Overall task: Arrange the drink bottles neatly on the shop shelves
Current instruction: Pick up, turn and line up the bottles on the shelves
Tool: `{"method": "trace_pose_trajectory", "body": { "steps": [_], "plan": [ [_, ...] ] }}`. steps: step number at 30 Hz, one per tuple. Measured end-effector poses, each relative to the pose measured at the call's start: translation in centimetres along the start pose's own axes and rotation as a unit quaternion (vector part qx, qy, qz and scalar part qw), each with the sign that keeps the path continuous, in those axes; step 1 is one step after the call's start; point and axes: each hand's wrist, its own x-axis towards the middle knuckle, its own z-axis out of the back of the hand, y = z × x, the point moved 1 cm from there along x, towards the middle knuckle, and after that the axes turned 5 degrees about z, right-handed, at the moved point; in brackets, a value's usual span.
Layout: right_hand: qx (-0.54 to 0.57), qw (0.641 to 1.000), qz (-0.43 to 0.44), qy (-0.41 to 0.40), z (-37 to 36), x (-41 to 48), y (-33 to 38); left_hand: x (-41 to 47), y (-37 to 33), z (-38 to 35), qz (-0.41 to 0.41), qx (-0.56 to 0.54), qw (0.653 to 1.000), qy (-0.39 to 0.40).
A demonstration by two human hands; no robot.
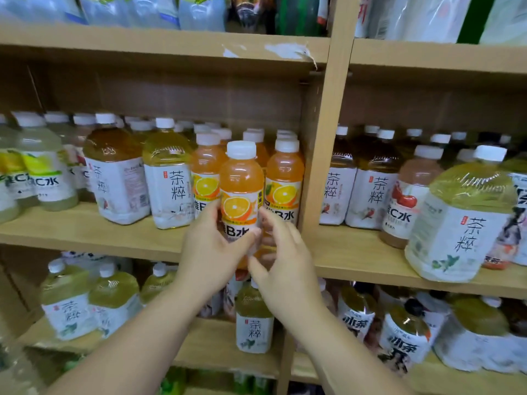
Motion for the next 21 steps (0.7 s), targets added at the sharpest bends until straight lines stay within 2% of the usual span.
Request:
{"method": "trace_pose_trajectory", "body": {
  "steps": [8, 17, 21],
  "plan": [
    [-0.072, 0.995, -0.032, -0.069, -2.3, 1.4, -1.5, 2.7, 1.8, -1.0, -0.033, 0.026, 0.999, 0.018],
    [-0.095, 0.991, -0.033, -0.084, -3.6, 2.1, -2.0, 3.7, 4.3, 0.1, -0.102, 0.099, 0.989, 0.035],
    [-0.131, 0.987, -0.035, -0.086, -3.9, 2.3, -1.8, 3.9, 4.7, 0.7, -0.116, 0.134, 0.984, 0.005]
  ]
}}
